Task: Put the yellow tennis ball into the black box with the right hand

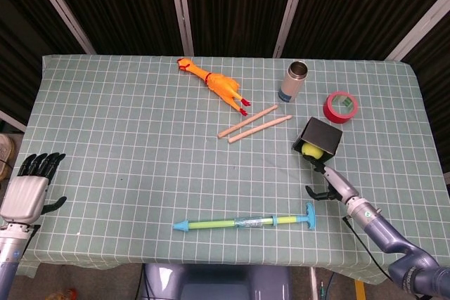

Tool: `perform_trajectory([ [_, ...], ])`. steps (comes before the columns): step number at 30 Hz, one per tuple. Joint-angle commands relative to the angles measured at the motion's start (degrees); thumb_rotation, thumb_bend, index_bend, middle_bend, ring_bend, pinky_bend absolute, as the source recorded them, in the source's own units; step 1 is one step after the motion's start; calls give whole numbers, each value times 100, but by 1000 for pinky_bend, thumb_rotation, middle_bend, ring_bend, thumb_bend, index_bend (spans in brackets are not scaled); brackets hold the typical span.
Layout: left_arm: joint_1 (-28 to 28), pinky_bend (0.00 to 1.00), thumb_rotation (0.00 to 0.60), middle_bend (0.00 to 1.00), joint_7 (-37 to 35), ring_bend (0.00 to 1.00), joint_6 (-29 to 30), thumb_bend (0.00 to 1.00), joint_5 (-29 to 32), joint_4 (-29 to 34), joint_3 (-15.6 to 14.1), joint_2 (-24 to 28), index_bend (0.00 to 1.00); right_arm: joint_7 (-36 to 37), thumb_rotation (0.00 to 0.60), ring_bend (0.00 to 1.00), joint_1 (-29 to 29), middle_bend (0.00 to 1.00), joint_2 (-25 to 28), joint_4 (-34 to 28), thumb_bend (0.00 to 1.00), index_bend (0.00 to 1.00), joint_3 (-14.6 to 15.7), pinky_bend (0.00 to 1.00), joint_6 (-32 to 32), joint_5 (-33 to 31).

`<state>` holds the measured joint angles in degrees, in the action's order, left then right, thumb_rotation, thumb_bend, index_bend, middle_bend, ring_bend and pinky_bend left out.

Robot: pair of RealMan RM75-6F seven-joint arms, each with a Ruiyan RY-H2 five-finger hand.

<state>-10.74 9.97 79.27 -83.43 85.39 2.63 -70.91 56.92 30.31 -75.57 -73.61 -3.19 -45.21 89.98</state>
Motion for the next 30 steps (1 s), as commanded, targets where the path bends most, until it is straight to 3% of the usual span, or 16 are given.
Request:
perform_trajectory([
  [1, -1, 96, 600, 117, -9, 83, -2, 138, 4, -10, 1, -1, 108, -62, 600, 61, 24, 41, -21, 60, 517, 6, 0, 67, -43, -9],
  [4, -14, 96, 600, 117, -17, 83, -12, 138, 15, -17, 16, -1, 109, -227, 600, 61, 41, 59, -52, 157, 517, 34, 11, 1, -135, 24],
  [17, -17, 96, 600, 117, -101, 83, -20, 138, 0, -11, 4, 18, 109, -947, 600, 2, 103, 81, -265, 426, 517, 49, 6, 0, -279, -128],
  [30, -14, 96, 600, 117, -20, 83, -33, 139, 101, 17, 39, 9, 110, -1417, 600, 0, 66, 0, -511, 861, 517, 0, 51, 0, -649, -150],
])
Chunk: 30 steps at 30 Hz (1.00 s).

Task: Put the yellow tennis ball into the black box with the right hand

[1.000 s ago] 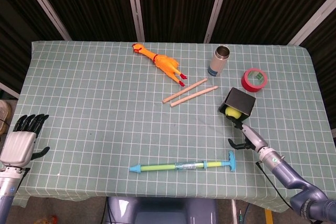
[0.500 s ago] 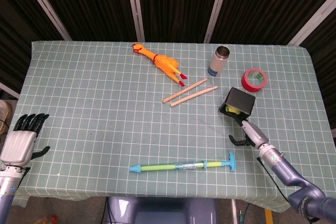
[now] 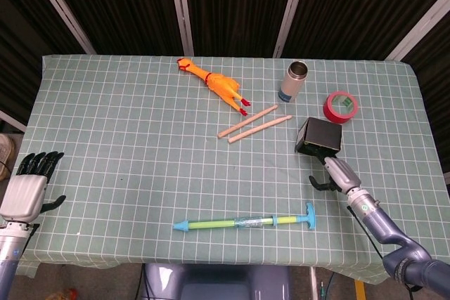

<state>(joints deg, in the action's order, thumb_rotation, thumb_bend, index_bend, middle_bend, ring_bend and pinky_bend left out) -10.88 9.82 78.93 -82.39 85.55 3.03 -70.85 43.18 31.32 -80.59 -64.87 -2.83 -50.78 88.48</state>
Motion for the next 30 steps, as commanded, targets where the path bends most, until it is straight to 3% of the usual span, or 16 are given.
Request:
perform_trajectory([
  [1, -2, 96, 600, 117, -12, 83, 2, 139, -10, 3, -2, 7, 110, -48, 600, 0, -54, 0, 6, -47, 517, 0, 22, 0, -136, 1],
  [10, 25, 96, 600, 119, -200, 83, 108, 138, -216, 45, -71, 116, 110, -371, 600, 0, -449, 0, 520, -1026, 509, 0, 259, 0, -829, 165],
  [20, 16, 96, 600, 120, -434, 83, 215, 138, -506, 100, -151, 230, 109, -2466, 600, 0, -1510, 0, 892, -2033, 467, 0, 281, 0, -2810, 286],
  [25, 74, 96, 600, 119, -499, 83, 356, 138, -671, 179, -221, 304, 105, -3072, 600, 0, -1881, 0, 1075, -2365, 447, 0, 298, 0, -3243, 122],
  [27, 96, 96, 600, 117, -525, 83, 399, 138, -716, 199, -243, 330, 101, -3669, 600, 0, -2007, 0, 1083, -2362, 420, 0, 248, 0, -3405, -9],
  [30, 131, 96, 600, 114, -543, 83, 465, 139, -745, 218, -256, 361, 98, -5313, 600, 0, -2204, 0, 989, -2236, 375, 0, 114, 0, -3840, -144],
])
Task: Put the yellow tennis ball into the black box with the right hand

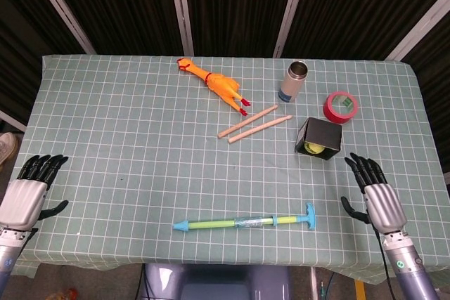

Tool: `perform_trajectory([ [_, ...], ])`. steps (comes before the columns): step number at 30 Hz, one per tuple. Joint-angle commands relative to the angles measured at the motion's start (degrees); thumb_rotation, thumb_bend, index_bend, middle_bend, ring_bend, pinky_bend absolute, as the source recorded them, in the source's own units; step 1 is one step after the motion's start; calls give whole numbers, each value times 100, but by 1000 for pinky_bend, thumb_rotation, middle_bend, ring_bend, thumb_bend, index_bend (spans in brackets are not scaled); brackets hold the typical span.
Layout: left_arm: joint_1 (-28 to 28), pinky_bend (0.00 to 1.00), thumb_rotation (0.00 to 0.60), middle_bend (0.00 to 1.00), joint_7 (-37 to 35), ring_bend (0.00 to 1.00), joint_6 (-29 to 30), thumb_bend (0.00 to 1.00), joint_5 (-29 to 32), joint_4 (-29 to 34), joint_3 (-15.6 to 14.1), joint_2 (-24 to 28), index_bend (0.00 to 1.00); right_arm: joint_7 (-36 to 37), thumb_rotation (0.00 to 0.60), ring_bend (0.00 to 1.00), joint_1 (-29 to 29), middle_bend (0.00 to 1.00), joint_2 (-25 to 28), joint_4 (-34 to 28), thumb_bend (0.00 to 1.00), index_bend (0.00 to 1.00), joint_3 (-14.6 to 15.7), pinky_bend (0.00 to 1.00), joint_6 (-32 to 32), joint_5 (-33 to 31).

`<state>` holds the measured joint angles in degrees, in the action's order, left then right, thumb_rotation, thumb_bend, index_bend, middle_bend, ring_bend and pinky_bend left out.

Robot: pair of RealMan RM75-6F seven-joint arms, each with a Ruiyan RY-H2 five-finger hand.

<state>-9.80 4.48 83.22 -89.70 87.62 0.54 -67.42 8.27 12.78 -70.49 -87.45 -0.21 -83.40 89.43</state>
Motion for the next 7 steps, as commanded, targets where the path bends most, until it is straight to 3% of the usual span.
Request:
perform_trajectory([
  [1, 32, 96, 600, 113, -11, 83, 48, 139, -17, 13, -11, 24, 97, -2289, 600, 0, -403, 0, -91, 9, 368, 0, -178, 0, -722, -239],
  [3, 48, 96, 600, 111, -15, 83, 59, 138, -16, 16, -19, 35, 95, -2761, 600, 0, -491, 0, -215, -138, 366, 0, -176, 0, -889, -208],
  [7, 43, 96, 600, 111, -10, 83, 45, 138, 4, -1, -5, 35, 91, -2959, 600, 0, -538, 0, -168, -350, 365, 0, -137, 0, -806, -257],
])
